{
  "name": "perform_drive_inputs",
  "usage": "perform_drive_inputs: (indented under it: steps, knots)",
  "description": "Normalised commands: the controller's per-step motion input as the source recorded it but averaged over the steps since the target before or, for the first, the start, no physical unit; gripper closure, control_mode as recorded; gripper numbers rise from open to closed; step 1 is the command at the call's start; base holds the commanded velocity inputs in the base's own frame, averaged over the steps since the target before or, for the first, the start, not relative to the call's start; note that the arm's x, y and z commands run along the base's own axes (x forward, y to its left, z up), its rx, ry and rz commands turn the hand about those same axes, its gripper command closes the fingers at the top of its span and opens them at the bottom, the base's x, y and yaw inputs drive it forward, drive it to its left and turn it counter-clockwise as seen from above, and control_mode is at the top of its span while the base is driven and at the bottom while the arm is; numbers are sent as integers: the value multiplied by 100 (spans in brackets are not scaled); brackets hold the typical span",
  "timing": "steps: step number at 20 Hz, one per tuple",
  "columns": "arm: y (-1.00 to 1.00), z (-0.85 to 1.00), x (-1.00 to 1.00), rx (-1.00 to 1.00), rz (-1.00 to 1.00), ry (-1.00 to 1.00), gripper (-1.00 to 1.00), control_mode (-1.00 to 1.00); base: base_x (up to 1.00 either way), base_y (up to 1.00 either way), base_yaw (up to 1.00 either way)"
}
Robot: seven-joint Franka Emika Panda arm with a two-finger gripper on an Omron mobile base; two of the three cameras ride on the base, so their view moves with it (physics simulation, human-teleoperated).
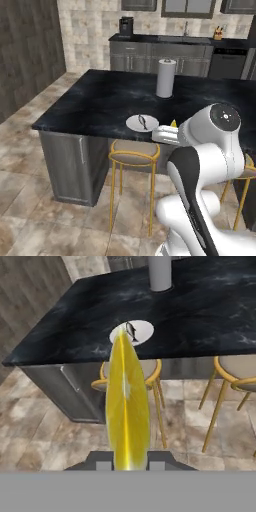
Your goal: Take the lemon wedge from the fridge and place it on the plate with fish on the dining counter.
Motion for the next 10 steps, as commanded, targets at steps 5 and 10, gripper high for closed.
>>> perform_drive_inputs:
  steps: [5, 10]
  knots:
    - [0, 0, 0, 0, 0, 0, 100, 100, 86, 43, -28]
    - [0, 0, 0, 0, 0, 0, 100, 100, 72, 0, -7]
